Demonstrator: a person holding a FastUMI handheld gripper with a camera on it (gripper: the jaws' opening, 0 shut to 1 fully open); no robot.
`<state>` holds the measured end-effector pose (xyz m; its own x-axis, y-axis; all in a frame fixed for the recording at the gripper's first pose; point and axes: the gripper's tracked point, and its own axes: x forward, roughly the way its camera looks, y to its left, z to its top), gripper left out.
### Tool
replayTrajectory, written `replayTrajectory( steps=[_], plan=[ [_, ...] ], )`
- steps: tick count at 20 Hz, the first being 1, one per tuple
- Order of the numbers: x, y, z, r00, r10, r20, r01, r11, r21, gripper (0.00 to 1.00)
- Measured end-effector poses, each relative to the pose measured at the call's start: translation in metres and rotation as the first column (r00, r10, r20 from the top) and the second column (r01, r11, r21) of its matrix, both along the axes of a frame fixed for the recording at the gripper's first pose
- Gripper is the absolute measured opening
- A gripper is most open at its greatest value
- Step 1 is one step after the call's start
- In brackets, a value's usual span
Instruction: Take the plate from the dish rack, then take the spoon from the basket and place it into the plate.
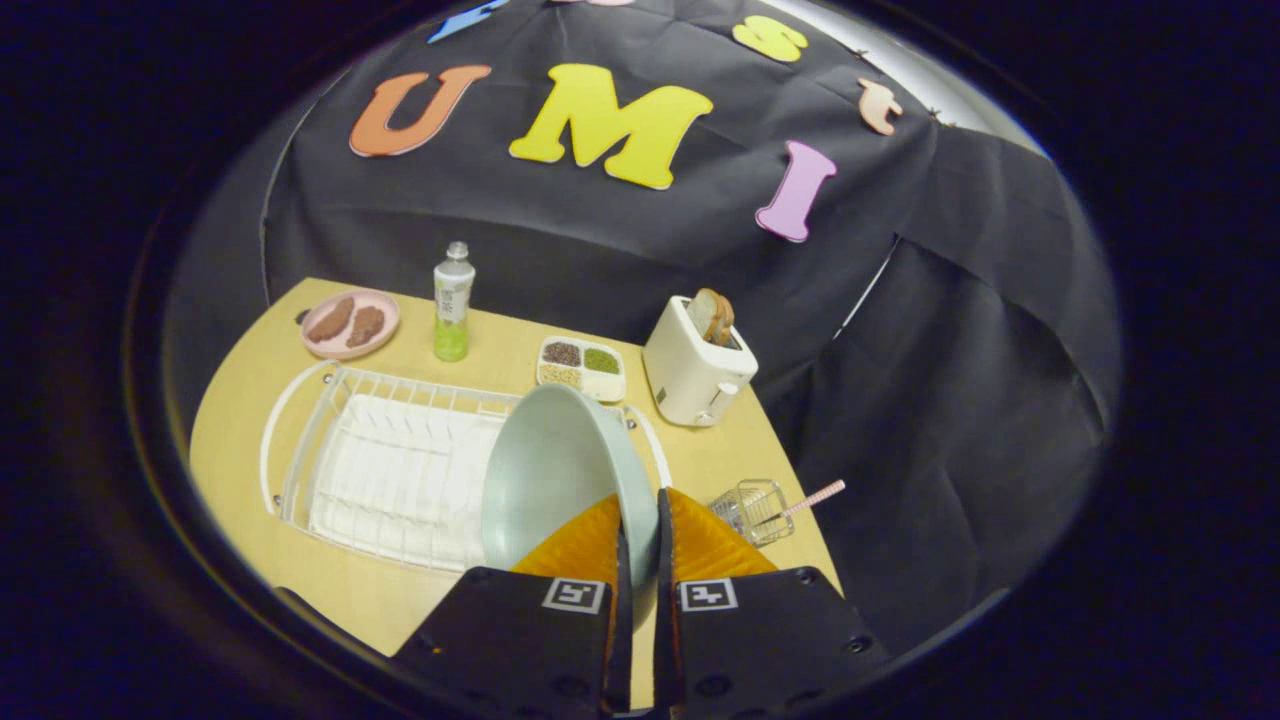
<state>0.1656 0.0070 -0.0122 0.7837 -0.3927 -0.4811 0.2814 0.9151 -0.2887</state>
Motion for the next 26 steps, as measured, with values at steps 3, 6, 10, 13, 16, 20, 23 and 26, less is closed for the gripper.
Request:
replayTrajectory(
  steps=[3, 6, 10, 13, 16, 20, 23, 26],
  plan=[
    [-0.048, -0.011, -0.018, 0.995, 0.084, 0.051, -0.088, 0.994, 0.071, 0.14],
    [-0.081, -0.015, -0.063, 0.987, 0.148, 0.054, -0.156, 0.969, 0.193, 0.14],
    [-0.094, -0.025, -0.135, 0.987, 0.158, 0.011, -0.152, 0.932, 0.329, 0.14],
    [-0.095, -0.034, -0.177, 0.986, 0.164, -0.033, -0.138, 0.907, 0.397, 0.14],
    [-0.094, -0.046, -0.201, 0.986, 0.166, -0.006, -0.143, 0.868, 0.476, 0.14],
    [-0.088, -0.055, -0.229, 0.981, 0.194, 0.007, -0.162, 0.798, 0.581, 0.16],
    [-0.082, -0.059, -0.238, 0.976, 0.215, 0.023, -0.189, 0.796, 0.575, 0.18],
    [-0.08, -0.065, -0.237, 0.968, 0.236, 0.086, -0.246, 0.818, 0.521, 0.27]
  ],
)
